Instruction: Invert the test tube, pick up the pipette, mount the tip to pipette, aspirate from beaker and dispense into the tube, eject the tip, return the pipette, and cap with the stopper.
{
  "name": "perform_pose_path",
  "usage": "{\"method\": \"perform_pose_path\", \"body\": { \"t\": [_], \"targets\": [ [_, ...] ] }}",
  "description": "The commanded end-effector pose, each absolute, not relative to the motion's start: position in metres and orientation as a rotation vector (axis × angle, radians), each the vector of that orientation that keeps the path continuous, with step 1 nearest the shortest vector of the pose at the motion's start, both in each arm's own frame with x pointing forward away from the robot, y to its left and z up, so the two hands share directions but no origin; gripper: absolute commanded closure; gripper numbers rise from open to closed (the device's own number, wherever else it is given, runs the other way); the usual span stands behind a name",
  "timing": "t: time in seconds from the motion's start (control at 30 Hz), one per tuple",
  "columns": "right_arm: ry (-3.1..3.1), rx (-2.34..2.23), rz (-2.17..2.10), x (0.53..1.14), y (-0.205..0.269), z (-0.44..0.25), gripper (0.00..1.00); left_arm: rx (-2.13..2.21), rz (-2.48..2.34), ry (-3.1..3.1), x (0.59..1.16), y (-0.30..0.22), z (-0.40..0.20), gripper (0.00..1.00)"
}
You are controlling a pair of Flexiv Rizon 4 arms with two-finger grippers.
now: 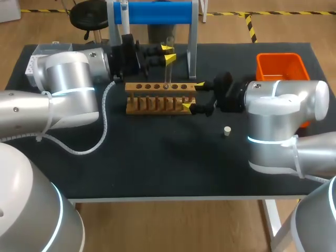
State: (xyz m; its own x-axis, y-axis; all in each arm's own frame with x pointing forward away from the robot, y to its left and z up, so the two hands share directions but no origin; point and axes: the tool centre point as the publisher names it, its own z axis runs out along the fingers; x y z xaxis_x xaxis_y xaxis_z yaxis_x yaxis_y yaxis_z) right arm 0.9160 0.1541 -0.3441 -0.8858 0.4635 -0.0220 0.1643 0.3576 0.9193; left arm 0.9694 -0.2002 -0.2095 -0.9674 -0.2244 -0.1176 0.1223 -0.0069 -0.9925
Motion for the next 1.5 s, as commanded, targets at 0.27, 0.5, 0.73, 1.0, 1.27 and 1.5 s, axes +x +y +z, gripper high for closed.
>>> {"method": "perform_pose_path", "body": {
  "t": [0.27, 0.5, 0.73, 1.0, 1.27, 1.5],
  "targets": [
    [2.341, 0.559, 1.541, 0.915, 0.154, -0.345, 0.0, -0.128, -2.078, 2.044, 0.975, -0.205, -0.218, 1.0],
    [2.341, 0.559, 1.541, 0.915, 0.154, -0.345, 0.0, -0.144, -2.084, 2.046, 0.976, -0.205, -0.221, 1.0],
    [2.341, 0.559, 1.541, 0.915, 0.154, -0.345, 0.0, -0.157, -2.091, 2.042, 0.977, -0.205, -0.225, 1.0],
    [2.341, 0.559, 1.541, 0.915, 0.154, -0.345, 0.0, -0.169, -2.093, 2.038, 0.977, -0.203, -0.225, 1.0],
    [2.341, 0.559, 1.541, 0.915, 0.154, -0.345, 0.0, -0.153, -2.081, 2.043, 0.976, -0.201, -0.217, 1.0],
    [2.341, 0.559, 1.541, 0.915, 0.154, -0.345, 0.0, -0.143, -2.075, 2.04, 0.976, -0.2, -0.212, 1.0]
  ]
}}
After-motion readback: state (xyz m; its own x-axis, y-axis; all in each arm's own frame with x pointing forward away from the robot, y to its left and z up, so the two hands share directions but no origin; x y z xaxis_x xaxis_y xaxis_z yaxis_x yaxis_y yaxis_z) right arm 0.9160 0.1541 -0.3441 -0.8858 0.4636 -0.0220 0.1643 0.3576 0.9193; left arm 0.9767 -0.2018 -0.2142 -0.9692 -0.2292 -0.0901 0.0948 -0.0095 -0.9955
